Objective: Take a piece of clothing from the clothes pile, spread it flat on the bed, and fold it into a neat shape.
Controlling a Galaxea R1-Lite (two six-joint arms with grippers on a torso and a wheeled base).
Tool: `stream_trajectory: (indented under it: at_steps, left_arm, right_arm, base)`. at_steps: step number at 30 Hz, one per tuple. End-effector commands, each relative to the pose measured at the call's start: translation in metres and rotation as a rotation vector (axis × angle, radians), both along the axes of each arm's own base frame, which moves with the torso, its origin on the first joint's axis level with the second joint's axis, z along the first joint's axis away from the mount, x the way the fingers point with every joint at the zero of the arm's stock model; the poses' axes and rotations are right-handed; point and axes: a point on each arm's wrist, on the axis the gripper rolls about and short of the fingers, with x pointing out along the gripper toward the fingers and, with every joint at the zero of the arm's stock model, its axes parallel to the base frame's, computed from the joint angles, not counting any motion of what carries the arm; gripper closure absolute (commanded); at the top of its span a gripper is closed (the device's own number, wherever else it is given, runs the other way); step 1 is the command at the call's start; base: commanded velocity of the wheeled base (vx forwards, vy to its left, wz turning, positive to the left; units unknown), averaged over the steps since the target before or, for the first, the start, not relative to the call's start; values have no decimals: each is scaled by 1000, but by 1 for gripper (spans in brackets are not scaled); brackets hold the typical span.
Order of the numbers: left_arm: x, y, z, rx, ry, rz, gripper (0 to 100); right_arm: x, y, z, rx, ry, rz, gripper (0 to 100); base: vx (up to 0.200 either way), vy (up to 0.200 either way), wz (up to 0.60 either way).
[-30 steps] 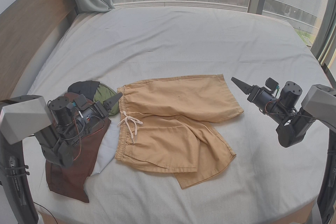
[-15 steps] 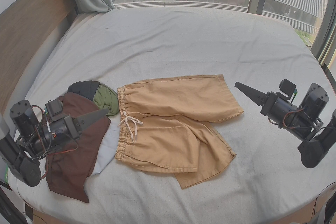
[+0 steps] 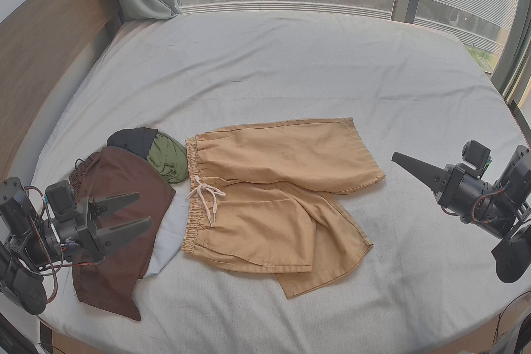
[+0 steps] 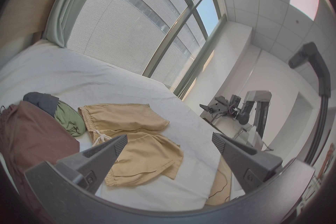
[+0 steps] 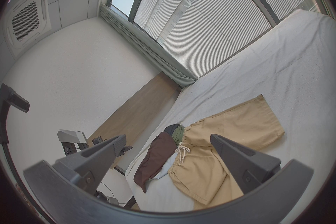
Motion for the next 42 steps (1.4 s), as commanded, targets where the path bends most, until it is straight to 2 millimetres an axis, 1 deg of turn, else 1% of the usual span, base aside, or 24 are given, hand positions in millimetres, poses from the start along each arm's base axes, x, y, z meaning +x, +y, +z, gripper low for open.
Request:
stream_trajectory:
  at_steps: [1, 5, 14, 19, 30, 36, 38, 39, 42]
  left_arm:
    - [-9, 1, -10, 50, -15, 4, 0]
    - [-8, 1, -12, 80, -47, 4, 0]
    - [-7, 0, -13, 82, -43, 5, 0]
    - [2, -1, -2, 86, -112, 2, 0]
    - [0, 2, -2, 89, -112, 14, 0]
    - [-9, 1, -4, 90, -100, 10, 0]
    - [-12, -1, -8, 95, -83, 1, 0]
    - [-13, -2, -11, 102, -79, -3, 0]
    - [-9, -2, -21, 120, -51, -5, 0]
  right_arm:
    - [1, 0, -10, -13, 43, 0, 0]
    - [1, -2, -9, -10, 40, -9, 0]
    - [2, 0, -10, -13, 38, -2, 0]
    - [6, 1, -7, -5, 27, -6, 0]
    - [11, 2, -6, -7, 15, -7, 0]
    - [10, 3, -9, -12, 28, -7, 0]
    - [14, 3, -17, -22, 56, -9, 0]
    - [16, 2, -25, -34, 84, -17, 0]
    - [12, 0, -38, -53, 137, -21, 0]
  base:
    - [0, 0, 0]
    - [0, 0, 0]
    - [0, 0, 0]
    - [0, 0, 0]
    - [0, 0, 0]
    - [0, 0, 0]
    - [0, 0, 0]
    - [0, 0, 0]
    - [0, 0, 0]
